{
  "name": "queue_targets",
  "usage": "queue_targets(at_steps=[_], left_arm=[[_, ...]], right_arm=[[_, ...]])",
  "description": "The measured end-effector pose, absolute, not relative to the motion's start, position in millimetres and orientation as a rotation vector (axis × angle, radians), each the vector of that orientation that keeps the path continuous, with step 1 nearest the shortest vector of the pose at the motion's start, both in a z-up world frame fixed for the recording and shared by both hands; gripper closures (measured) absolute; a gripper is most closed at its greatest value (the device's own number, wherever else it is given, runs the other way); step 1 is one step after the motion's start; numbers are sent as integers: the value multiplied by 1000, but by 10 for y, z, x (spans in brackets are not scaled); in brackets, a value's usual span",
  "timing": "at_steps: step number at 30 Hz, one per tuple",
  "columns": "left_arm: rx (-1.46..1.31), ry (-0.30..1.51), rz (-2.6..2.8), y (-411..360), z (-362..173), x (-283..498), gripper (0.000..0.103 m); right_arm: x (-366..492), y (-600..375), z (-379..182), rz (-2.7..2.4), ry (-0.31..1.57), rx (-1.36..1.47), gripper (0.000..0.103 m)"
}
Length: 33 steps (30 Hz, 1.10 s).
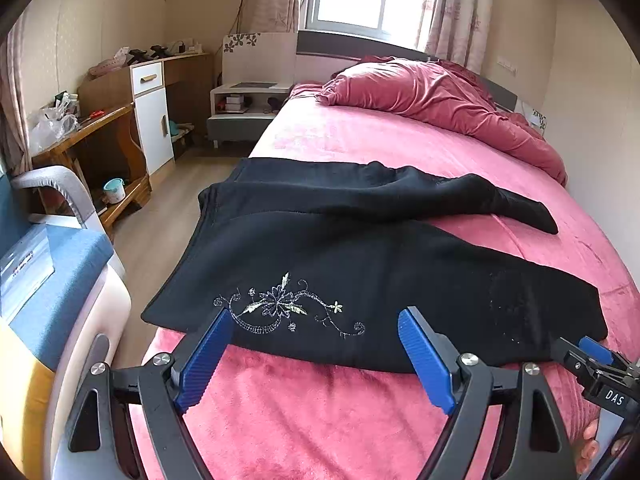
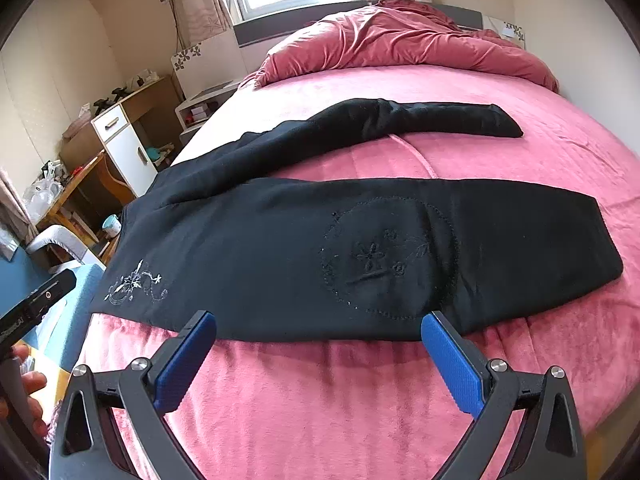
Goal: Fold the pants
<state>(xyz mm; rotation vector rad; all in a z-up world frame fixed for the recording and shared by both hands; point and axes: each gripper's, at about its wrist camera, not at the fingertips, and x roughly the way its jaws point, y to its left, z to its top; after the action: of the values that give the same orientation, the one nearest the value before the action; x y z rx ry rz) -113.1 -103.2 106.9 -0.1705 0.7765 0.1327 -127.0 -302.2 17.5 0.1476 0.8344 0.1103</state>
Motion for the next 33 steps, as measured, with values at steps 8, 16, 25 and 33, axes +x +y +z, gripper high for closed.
queue_targets(at_steps=[8, 16, 25, 33], left_arm=[[-175, 785, 112, -727, 925, -1230, 16], [-178, 783, 102, -606, 813, -1300, 16], [-188, 805, 104, -505, 685, -1336, 16], [-231, 868, 84, -411, 504, -1281, 16]], right_arm=[[-1300, -3035, 178, 104, 829, 142, 0], [-1301, -3060, 176, 101, 829, 142, 0], [-1288, -3101, 148, 93, 838, 150, 0], [-1270, -3233, 59, 64, 859, 169, 0]])
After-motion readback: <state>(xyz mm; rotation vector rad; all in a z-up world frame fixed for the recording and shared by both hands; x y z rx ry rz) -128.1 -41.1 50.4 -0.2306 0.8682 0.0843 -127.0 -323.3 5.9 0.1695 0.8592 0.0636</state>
